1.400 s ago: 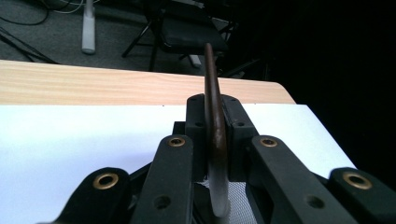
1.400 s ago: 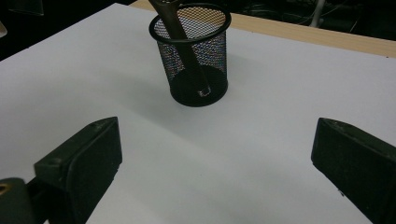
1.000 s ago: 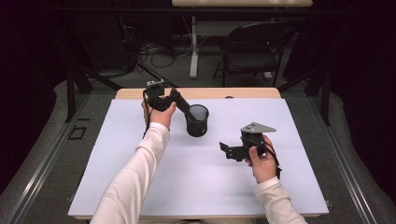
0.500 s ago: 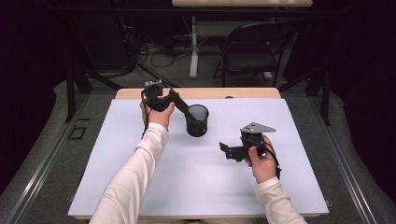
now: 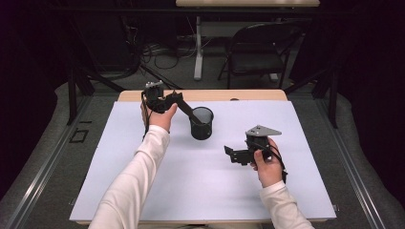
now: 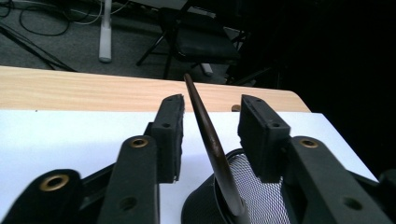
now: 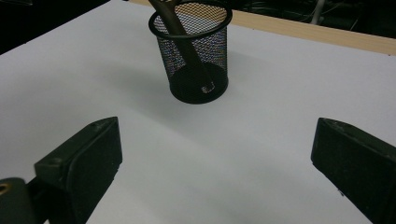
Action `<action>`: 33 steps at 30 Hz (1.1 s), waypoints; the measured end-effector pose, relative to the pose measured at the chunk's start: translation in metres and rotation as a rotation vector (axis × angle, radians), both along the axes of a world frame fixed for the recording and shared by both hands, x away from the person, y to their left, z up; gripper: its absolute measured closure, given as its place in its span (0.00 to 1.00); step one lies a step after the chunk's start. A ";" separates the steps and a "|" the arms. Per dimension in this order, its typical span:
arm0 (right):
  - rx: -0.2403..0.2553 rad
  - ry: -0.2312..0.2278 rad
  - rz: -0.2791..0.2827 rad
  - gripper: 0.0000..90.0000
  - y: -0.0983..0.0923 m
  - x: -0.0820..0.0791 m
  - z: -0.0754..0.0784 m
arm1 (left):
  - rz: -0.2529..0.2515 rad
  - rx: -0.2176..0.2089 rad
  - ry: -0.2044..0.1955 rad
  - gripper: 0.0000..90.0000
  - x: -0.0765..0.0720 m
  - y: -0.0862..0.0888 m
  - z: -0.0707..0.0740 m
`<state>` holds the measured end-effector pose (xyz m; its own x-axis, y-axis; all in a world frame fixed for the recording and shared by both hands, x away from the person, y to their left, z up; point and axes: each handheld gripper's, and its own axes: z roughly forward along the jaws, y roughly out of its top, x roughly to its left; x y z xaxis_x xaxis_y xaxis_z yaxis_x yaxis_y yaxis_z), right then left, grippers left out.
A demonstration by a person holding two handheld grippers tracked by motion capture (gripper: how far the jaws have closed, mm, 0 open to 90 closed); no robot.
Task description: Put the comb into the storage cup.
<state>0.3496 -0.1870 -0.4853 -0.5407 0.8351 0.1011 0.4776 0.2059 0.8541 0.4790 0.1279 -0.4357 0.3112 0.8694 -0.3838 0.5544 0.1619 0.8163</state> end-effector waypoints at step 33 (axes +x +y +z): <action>-0.015 0.004 -0.010 0.03 -0.001 0.001 -0.003 | -0.085 0.044 -0.134 0.43 -0.014 0.031 0.030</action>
